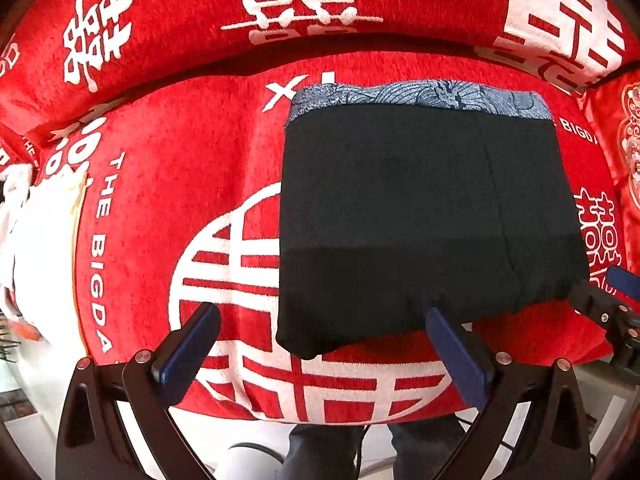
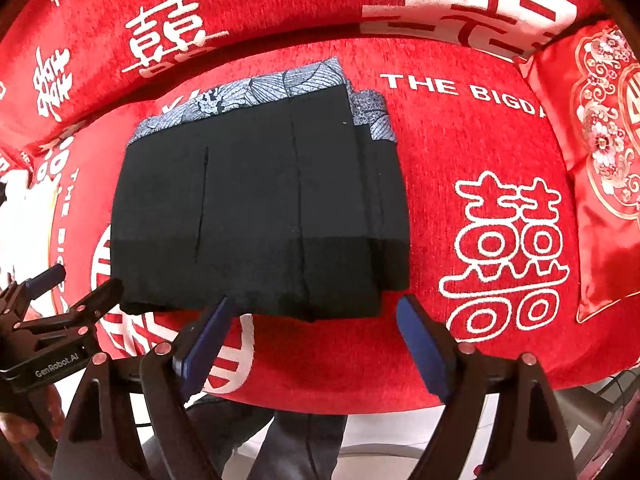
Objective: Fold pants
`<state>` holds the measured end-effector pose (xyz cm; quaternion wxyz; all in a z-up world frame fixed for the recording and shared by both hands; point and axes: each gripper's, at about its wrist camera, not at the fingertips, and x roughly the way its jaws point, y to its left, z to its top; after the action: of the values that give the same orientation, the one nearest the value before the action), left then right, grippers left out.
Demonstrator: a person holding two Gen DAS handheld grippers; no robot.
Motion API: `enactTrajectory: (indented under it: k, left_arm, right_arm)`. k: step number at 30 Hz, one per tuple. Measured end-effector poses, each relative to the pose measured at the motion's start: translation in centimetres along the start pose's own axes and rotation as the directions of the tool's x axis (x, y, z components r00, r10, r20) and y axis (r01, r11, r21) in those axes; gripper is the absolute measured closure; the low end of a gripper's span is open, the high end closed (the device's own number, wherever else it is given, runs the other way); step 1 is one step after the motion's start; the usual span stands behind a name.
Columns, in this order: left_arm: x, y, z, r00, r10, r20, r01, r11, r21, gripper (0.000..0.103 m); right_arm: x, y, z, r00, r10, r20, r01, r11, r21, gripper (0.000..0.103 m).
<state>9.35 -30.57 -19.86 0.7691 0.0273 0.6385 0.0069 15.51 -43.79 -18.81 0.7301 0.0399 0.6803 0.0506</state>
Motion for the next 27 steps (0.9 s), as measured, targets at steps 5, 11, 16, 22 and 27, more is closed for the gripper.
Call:
enactTrajectory:
  k: [5,11,16,22,27]
  left_arm:
    - [0.2,-0.3,0.1,1.000,0.001,-0.009,-0.001,1.000,0.003,0.000]
    - [0.2,-0.5,0.3,1.000,-0.002,-0.010,0.002,1.000,-0.001,0.000]
    - [0.3,-0.9,0.4,1.000,0.003,-0.008,-0.003,1.000,0.005,0.000]
    - [0.4,-1.1,0.4,1.000,0.008,-0.008,-0.008,1.000,0.006,0.000]
    - [0.4,-1.3,0.5,1.000,0.012,-0.005,-0.012,1.000,0.004,0.000]
  right_arm:
    - [0.2,-0.1,0.1,1.000,-0.003,-0.006,0.003,1.000,-0.001,0.017]
    - [0.5,-0.5,0.3,1.000,-0.007,-0.007,0.007,1.000,0.003,0.017]
    - [0.7,-0.6,0.4,1.000,-0.011,-0.010,0.011,1.000,0.003,0.017]
    - [0.7,-0.5,0.5,1.000,-0.021,-0.009,0.021,1.000,-0.004,0.017]
    - [0.7,-0.3,0.7,0.999,-0.031,-0.005,0.031,0.999,-0.013,0.017]
